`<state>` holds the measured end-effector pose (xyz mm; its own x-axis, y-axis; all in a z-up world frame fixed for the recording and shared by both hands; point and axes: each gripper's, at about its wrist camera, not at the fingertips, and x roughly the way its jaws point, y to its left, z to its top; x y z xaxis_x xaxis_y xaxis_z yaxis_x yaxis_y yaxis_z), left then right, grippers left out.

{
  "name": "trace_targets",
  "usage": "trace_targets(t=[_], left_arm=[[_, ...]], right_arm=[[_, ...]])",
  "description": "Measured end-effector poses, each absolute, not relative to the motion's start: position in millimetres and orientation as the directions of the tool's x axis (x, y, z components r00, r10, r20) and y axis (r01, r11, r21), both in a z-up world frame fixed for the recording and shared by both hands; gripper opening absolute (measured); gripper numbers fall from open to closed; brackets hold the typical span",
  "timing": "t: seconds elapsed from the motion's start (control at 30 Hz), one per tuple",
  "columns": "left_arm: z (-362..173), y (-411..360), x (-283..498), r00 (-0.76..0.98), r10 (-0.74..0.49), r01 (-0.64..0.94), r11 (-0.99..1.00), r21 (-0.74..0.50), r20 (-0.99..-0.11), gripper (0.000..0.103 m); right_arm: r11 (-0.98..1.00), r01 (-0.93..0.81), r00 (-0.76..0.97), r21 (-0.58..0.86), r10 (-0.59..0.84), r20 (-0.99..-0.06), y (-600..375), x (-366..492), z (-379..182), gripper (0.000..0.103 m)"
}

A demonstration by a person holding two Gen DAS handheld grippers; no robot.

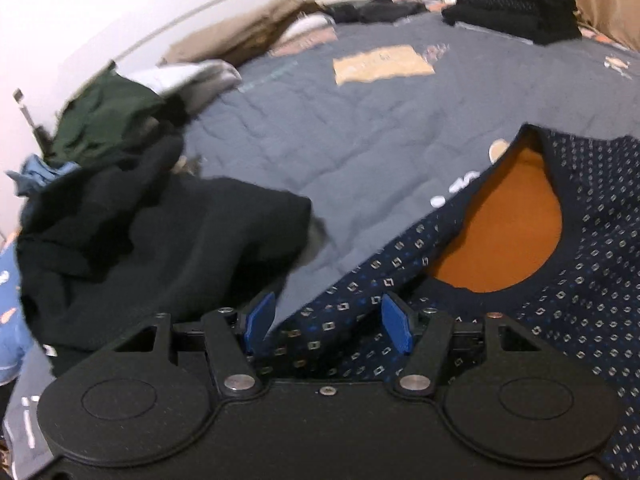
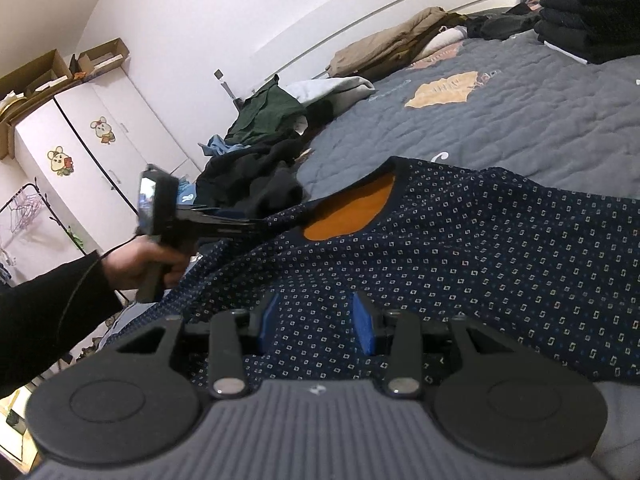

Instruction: Fold clothes

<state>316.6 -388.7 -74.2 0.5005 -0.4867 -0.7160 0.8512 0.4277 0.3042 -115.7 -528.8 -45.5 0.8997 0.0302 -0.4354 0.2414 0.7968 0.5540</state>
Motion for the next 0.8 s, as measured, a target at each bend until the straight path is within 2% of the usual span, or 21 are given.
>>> trace_targets(t=[0.03, 0.07, 0.1, 0.2, 0.37, 0.47, 0.53, 0.6, 0.8], left_arm=[[-76.0, -390.0, 320.2, 0.491, -0.478, 0.854, 0.428, 0.295, -0.728, 0.036], [-77.8, -391.3, 323.9, 0.482, -0.470, 0.857, 0.429, 0.286, -0.740, 0.018], [-79.6, -392.7, 327.5, 0.472, -0.461, 0.860, 0.429, 0.277, -0.751, 0.011], [-77.2, -394.7, 339.0, 0.469, -0.455, 0.855, 0.449, 0.260, -0.757, 0.006], [-57.9, -401.8, 361.9, 0.572, -0.476, 0.786, 0.551, 0.281, -0.668, 0.005], [-65.0, -416.2, 368.8, 0.582, -0.447, 0.778, 0.549, 0.305, -0.679, 0.005], [-74.2, -424.9, 376.3, 0.560, -0.407, 0.782, 0.547, 0.299, -0.722, 0.010], [-77.4, -426.6, 379.6, 0.564, -0.388, 0.772, 0.562, 0.299, -0.729, 0.023], [-51.4, -394.4, 378.7, 0.621, -0.436, 0.730, 0.624, 0.279, -0.651, 0.027]], right_arm=[[0.796, 0.243, 0.899, 0.555, 0.030, -0.437, -529.1, -116.1, -46.1, 0.040], [0.795, 0.243, 0.898, 0.555, 0.031, -0.438, -529.1, -116.4, -46.5, 0.040], [0.795, 0.243, 0.898, 0.555, 0.032, -0.438, -529.1, -116.6, -46.7, 0.040], [0.795, 0.243, 0.898, 0.556, 0.033, -0.439, -528.3, -117.0, -47.1, 0.040], [0.798, 0.240, 0.896, 0.553, 0.038, -0.443, -525.9, -116.7, -47.6, 0.040], [0.798, 0.239, 0.894, 0.553, 0.042, -0.446, -525.5, -116.5, -48.3, 0.040], [0.799, 0.238, 0.893, 0.552, 0.044, -0.448, -525.3, -116.4, -48.7, 0.040], [0.800, 0.238, 0.892, 0.551, 0.045, -0.450, -525.1, -116.2, -48.7, 0.040], [0.792, 0.244, 0.892, 0.560, 0.043, -0.449, -527.2, -116.8, -47.9, 0.040]])
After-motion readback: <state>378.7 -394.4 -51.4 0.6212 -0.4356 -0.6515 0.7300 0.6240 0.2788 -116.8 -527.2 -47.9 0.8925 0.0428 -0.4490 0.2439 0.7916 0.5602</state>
